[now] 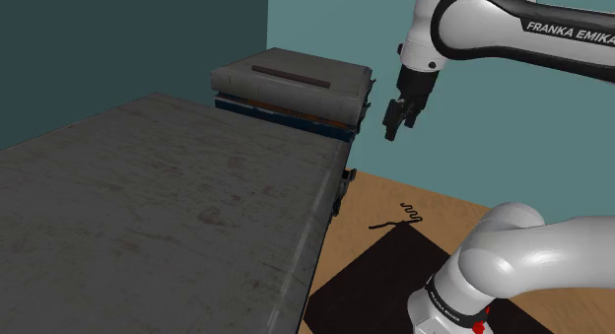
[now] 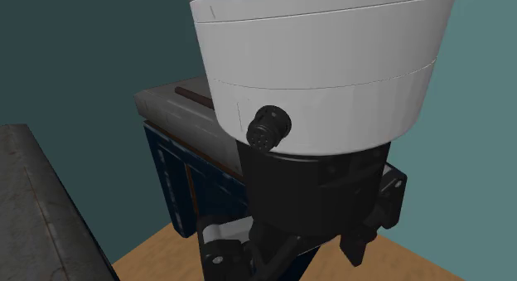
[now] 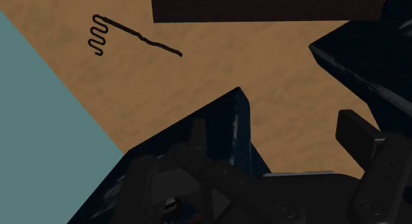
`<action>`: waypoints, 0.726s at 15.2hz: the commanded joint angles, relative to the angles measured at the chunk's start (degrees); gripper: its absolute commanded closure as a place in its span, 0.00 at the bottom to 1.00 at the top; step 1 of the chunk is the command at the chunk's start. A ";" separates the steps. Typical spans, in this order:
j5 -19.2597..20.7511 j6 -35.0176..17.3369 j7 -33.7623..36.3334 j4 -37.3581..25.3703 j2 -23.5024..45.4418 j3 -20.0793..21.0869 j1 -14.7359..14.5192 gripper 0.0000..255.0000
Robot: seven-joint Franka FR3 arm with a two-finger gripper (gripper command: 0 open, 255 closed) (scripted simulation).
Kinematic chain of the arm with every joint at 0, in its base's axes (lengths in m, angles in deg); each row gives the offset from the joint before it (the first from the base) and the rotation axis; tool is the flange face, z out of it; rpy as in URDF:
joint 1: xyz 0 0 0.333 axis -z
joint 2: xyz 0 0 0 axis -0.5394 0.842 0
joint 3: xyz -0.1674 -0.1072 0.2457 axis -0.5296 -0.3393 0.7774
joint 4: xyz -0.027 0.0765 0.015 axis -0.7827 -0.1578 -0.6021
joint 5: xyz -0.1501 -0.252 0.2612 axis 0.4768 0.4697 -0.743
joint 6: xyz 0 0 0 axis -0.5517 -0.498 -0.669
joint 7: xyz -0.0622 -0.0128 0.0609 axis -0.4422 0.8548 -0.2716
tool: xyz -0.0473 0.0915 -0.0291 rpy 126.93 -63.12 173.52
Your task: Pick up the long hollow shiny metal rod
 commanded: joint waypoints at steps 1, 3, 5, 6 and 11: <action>0.00 0.00 0.00 0.00 0.00 0.00 0.00 0.00; 0.03 -2.58 -1.97 -2.33 3.85 -1.11 -0.35 0.00; -0.11 -4.88 -3.95 -4.93 7.72 -2.17 -0.78 0.00; -0.25 -5.92 -4.96 -6.33 9.66 -2.67 -1.01 0.00; -1.67 -10.04 -10.16 -14.35 19.39 -4.92 -2.25 0.00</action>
